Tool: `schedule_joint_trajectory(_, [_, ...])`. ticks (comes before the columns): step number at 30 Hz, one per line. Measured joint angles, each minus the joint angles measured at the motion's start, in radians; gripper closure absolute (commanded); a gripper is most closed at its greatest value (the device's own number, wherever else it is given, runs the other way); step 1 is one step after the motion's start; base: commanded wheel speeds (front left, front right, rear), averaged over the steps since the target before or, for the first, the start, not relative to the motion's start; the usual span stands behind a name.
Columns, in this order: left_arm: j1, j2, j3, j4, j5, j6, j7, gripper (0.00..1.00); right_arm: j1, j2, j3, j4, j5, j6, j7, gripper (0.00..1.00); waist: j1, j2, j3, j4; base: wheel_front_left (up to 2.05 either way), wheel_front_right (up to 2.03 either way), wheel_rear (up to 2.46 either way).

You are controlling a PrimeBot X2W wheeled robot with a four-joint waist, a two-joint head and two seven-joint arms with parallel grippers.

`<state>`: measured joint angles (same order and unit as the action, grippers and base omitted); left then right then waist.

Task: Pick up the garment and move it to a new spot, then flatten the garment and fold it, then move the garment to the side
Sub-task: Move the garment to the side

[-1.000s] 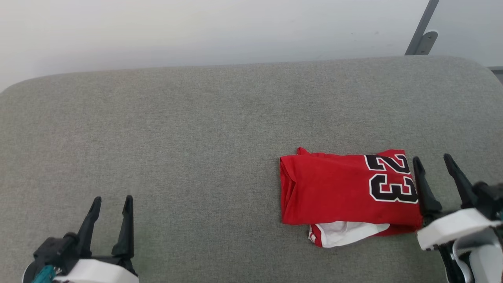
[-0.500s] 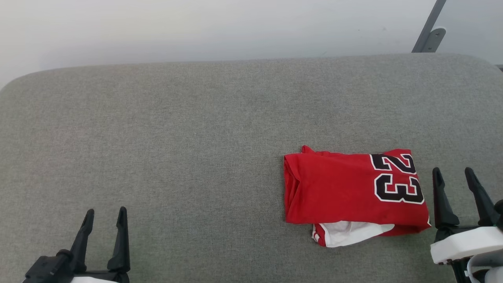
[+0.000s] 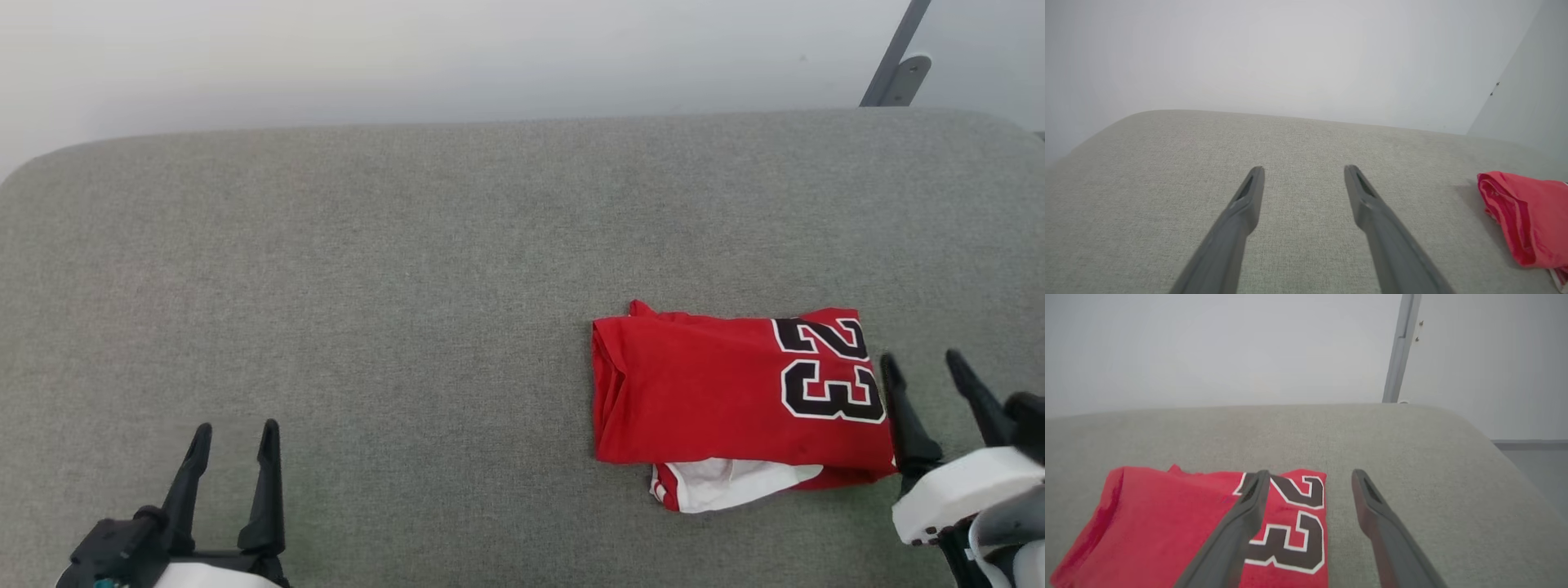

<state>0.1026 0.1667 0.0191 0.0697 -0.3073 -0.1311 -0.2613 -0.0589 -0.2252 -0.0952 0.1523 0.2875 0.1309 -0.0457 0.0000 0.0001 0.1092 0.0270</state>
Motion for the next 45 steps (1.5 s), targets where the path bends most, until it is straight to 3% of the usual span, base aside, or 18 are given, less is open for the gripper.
schedule_joint_trajectory(12, [-0.129,0.006,-0.105,0.030,-0.017,0.000,0.000,0.00,-0.158,-0.198,0.066,0.007,0.105,0.000,0.582,0.00,0.0000,0.0000,0.110,0.031,0.00,0.00,0.00])
schedule_joint_trajectory(17, [-0.180,0.013,-0.139,0.048,-0.034,0.000,0.000,0.00,-0.183,-0.255,0.127,-0.019,0.178,0.000,0.749,0.00,0.0000,0.0000,0.166,0.056,0.00,0.00,0.00])
schedule_joint_trajectory(23, [-0.220,0.016,-0.161,0.056,-0.040,0.000,0.000,0.00,-0.183,-0.261,0.137,-0.022,0.239,0.000,0.862,0.00,0.0000,0.0000,0.206,0.077,0.00,0.00,0.00])
schedule_joint_trajectory(24, [-0.230,0.020,-0.174,0.060,-0.044,0.000,0.000,0.00,-0.183,-0.257,0.134,-0.026,0.256,0.000,0.884,0.24,0.0000,0.0000,0.215,0.080,0.00,0.00,0.00])
schedule_joint_trajectory(26, [-0.243,0.025,-0.185,0.062,-0.046,0.000,0.000,0.00,-0.183,-0.253,0.139,-0.032,0.267,-0.001,0.892,0.97,0.0000,0.0000,0.218,0.074,0.00,0.00,0.00])
schedule_joint_trajectory(35, [-0.275,0.065,-0.187,0.050,-0.074,0.000,0.000,0.00,-0.183,-0.223,0.112,-0.049,0.286,0.003,0.791,1.00,0.0000,0.0000,0.229,0.003,0.00,0.00,0.00])
schedule_joint_trajectory(45, [-0.449,0.165,-0.239,-0.015,-0.078,0.000,0.000,0.00,-0.266,-0.329,-0.111,0.069,0.228,0.001,0.641,1.00,0.0000,0.0000,0.340,-0.092,0.00,0.00,0.00])
